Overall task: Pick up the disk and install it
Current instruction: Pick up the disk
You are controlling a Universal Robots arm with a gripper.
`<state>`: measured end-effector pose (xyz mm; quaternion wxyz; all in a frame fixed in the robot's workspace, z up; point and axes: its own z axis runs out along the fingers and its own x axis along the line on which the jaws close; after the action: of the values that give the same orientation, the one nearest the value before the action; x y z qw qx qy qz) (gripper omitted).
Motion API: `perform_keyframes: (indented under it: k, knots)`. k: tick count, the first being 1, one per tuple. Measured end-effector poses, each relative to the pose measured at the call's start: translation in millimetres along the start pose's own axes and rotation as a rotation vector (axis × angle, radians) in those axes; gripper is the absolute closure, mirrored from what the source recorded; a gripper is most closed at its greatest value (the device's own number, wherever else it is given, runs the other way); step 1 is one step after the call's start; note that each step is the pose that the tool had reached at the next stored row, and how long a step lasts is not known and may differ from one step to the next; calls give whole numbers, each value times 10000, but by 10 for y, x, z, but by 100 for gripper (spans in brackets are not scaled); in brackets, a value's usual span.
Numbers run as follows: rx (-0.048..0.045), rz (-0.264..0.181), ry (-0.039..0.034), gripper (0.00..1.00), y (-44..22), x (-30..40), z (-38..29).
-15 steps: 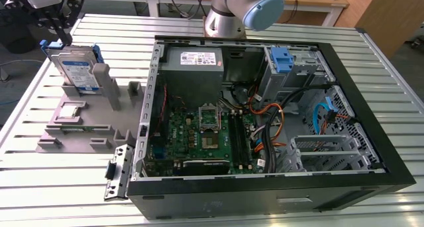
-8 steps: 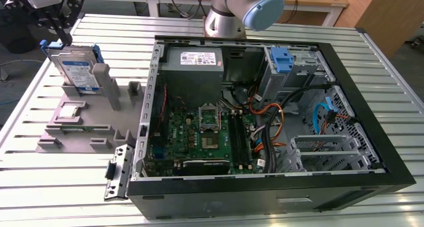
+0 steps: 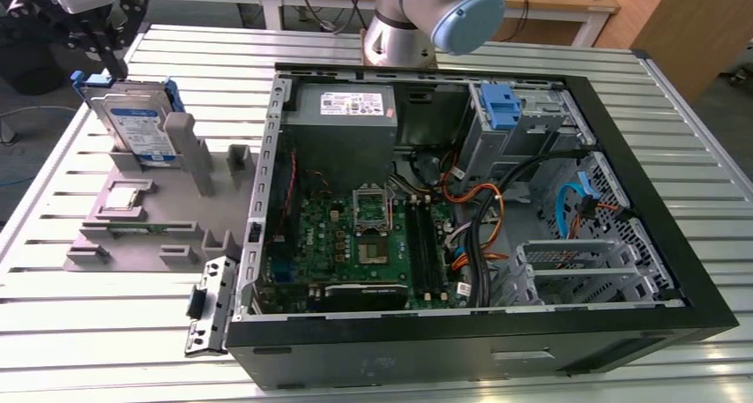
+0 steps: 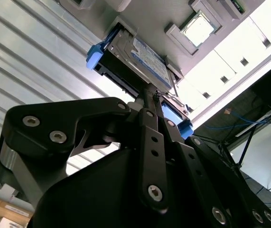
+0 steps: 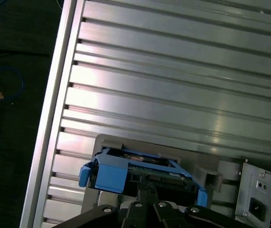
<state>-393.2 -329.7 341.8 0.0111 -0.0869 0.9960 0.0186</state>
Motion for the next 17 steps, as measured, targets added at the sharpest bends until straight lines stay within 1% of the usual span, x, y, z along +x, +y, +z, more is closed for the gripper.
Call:
perform_keyframes:
  k: [3, 4, 17]
  knots:
    - [-7, -296, 11, 90, 0, 0, 0]
    - [-8, -322, 12, 90, 0, 0, 0]
    - [-10, -343, 13, 90, 0, 0, 0]
